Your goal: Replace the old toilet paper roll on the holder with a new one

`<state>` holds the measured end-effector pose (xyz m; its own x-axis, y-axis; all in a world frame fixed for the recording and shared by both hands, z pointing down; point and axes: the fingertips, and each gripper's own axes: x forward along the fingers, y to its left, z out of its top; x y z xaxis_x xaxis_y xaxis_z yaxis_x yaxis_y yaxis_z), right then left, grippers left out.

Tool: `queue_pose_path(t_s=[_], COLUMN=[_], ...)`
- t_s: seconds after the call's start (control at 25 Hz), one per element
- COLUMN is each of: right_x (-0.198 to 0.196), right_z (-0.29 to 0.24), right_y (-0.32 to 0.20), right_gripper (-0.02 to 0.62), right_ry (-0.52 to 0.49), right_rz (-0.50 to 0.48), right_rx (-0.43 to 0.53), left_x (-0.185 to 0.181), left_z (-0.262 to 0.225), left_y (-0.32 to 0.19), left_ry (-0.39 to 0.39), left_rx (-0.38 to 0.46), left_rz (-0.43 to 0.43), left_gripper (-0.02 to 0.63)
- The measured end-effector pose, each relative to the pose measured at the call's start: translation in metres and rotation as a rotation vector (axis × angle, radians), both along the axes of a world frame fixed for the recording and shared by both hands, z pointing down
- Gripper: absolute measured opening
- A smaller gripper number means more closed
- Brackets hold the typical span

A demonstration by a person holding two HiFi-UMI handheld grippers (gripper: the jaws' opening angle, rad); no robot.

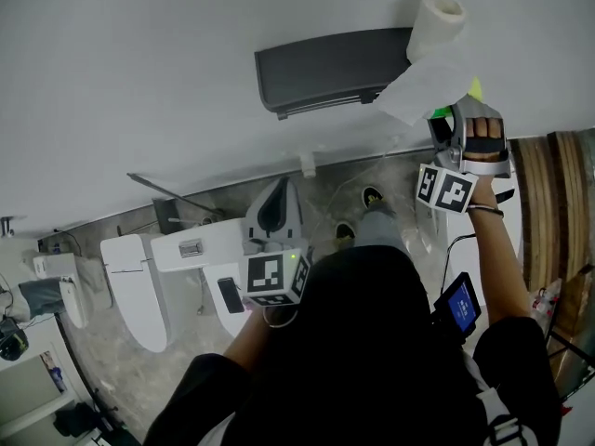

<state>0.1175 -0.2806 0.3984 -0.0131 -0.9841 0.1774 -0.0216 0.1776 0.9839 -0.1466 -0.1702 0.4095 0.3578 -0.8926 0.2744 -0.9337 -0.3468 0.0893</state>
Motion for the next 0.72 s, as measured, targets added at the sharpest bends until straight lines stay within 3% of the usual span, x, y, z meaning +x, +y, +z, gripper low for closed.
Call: queue_pose_path(t_s=[0.4, 0.72], right_x=[-0.067, -0.075], right_z=[0.016, 0.009], right_y=[0.002, 0.005], right_gripper=[0.388, 0.388], right_ry=[0.051, 0.056], right_rz=[-0.059, -0.05], right_rx=[0.02, 0.001], left_x=[-0.021, -0.017], left_z=[0.013, 0.004], left_y=[0.002, 0.006], left_ry=[0.011, 0.038], left_rx=[0.014, 0.013], left_rz=[-0.027, -0.036], left_gripper=[0.023, 0.023])
